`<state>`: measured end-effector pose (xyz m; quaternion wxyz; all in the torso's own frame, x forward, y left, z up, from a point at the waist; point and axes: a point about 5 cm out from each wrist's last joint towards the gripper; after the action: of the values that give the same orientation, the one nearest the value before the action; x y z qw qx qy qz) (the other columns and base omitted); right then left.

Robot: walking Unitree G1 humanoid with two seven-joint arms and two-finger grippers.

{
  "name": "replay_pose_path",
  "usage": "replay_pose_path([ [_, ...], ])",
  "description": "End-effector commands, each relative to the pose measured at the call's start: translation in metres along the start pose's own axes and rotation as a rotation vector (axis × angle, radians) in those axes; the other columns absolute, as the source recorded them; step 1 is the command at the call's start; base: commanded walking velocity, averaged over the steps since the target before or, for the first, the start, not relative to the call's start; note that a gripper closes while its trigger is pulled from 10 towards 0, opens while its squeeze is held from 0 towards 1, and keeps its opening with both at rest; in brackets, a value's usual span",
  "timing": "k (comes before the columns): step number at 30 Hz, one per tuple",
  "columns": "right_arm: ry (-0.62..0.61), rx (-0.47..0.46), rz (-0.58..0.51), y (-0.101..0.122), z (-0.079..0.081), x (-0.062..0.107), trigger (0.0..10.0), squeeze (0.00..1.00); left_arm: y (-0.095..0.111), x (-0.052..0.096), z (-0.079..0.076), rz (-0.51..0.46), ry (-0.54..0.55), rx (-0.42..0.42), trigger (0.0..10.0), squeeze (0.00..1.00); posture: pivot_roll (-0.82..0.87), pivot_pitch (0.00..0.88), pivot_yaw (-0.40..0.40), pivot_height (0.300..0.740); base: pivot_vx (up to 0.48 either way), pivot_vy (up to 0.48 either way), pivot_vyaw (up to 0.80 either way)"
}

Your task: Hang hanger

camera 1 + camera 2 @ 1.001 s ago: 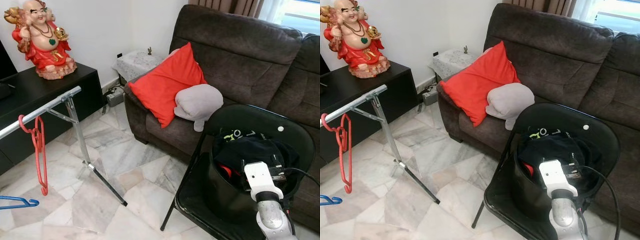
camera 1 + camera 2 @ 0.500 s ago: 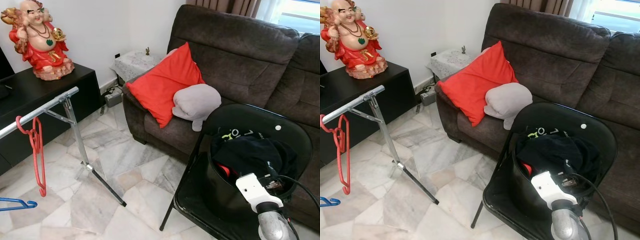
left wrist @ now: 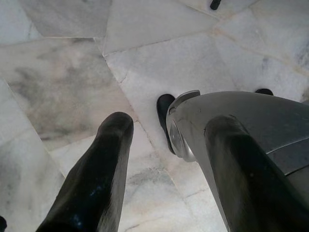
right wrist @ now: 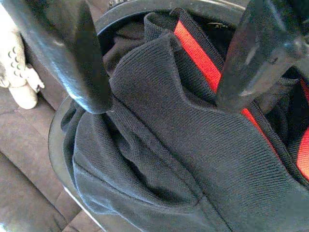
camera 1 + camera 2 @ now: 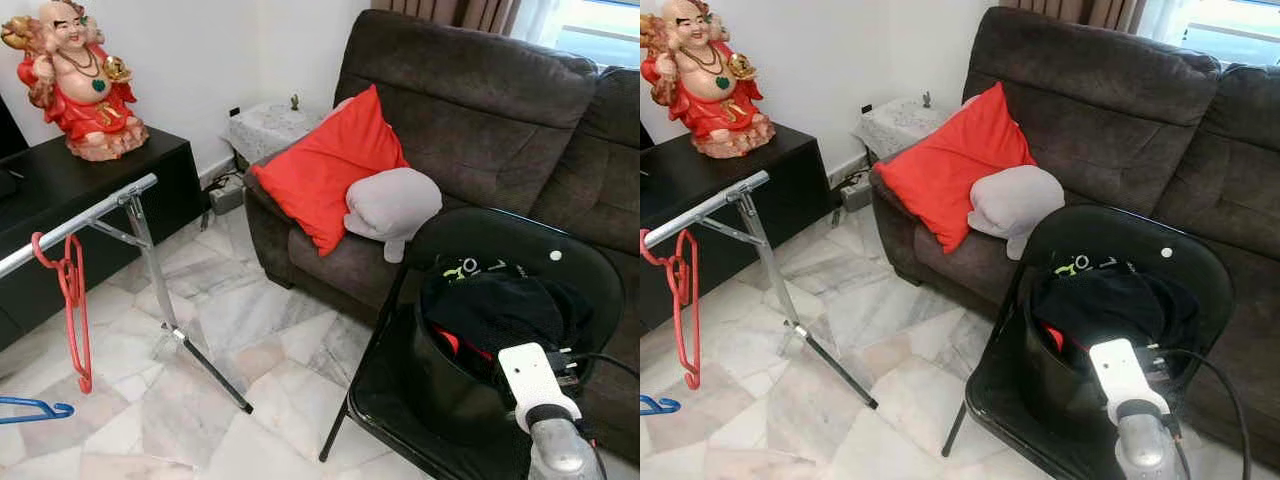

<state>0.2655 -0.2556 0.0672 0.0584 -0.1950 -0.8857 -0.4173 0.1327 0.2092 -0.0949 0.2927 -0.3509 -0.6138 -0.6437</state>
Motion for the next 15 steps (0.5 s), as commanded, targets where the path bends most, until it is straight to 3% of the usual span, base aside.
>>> replay_pose_path([
  [1,-0.004,-0.02,0.012,0.0023,-0.0038,-0.0009,10.0,0.0,-0.0109,0.0024,-0.0029,0.045,-0.011,-0.016,10.0,0.0,0.08,0.056,-0.013,0.74,0.0,0.0,0.0],
  [2,-0.003,-0.023,0.016,0.0026,-0.0043,-0.0013,10.0,0.0,-0.0113,0.0025,-0.0029,0.047,-0.011,-0.016,10.0,0.0,0.08,0.056,-0.013,0.74,0.0,0.0,0.0],
  [3,0.001,-0.023,0.016,0.003,-0.0041,-0.0013,7.7,0.0,-0.0115,0.0026,-0.0029,0.048,-0.011,-0.016,10.0,0.0,0.08,0.057,-0.012,0.74,0.0,0.0,0.0],
  [4,0.004,-0.022,0.016,0.0033,-0.004,-0.0013,6.3,0.0,-0.0117,0.0026,-0.0029,0.048,-0.01,-0.016,10.0,0.0,0.08,0.057,-0.012,0.74,0.0,0.0,0.0],
  [5,0.006,-0.022,0.018,0.0035,-0.0041,-0.0012,3.6,0.0,-0.012,0.0027,-0.003,0.049,-0.01,-0.015,10.0,0.0,0.08,0.057,-0.012,0.74,0.0,0.0,0.0],
  [6,0.008,-0.022,0.02,0.0035,-0.0039,-0.0014,0.0,0.0,-0.0121,0.0027,-0.0033,0.05,-0.01,-0.016,10.0,0.0,0.08,0.057,-0.012,0.74,0.0,0.0,0.0],
  [7,0.011,-0.021,0.023,0.0036,-0.0036,-0.0015,0.0,0.0,-0.0122,0.0027,-0.0034,0.05,-0.01,-0.015,10.0,0.0,0.08,0.057,-0.012,0.74,0.0,0.0,0.0],
  [8,0.018,-0.017,0.032,0.0036,-0.003,-0.0019,4.4,0.0,-0.0122,0.0026,-0.0038,0.051,-0.01,-0.015,10.0,0.0,0.08,0.057,-0.012,0.74,0.0,0.0,0.0],
  [9,0.025,-0.009,0.044,0.0029,-0.0022,-0.0025,4.4,0.0,-0.0121,0.0025,-0.004,0.051,-0.01,-0.015,10.0,0.0,0.08,0.057,-0.012,0.74,0.0,0.0,0.0],
  [10,0.026,-0.007,0.048,0.0026,-0.0019,-0.0027,8.0,0.0,-0.0121,0.0024,-0.0041,0.051,-0.01,-0.015,10.0,0.0,0.08,0.057,-0.012,0.74,0.0,0.0,0.0],
  [11,0.029,-0.004,0.051,0.0024,-0.0016,-0.0029,10.0,0.0,-0.0121,0.0024,-0.0042,0.052,-0.01,-0.016,10.0,0.0,0.08,0.057,-0.012,0.74,0.0,0.0,0.0],
  [15,0.031,0.005,0.047,0.0035,-0.0015,-0.0033,10.0,0.0,-0.0121,0.0024,-0.0038,0.053,-0.009,-0.015,10.0,0.0,0.08,0.056,-0.012,0.74,0.0,0.0,0.0],
])
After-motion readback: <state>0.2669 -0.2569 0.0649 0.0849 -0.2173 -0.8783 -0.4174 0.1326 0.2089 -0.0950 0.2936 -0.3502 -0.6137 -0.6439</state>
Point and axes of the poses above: a point about 5 cm out from each wrist's last joint towards the gripper, its own x axis pointing back from the gripper into the wrist, its own y axis along the axis of the wrist's last joint, z = x × y, and after that the axes turned 5 degrees about x, right-handed
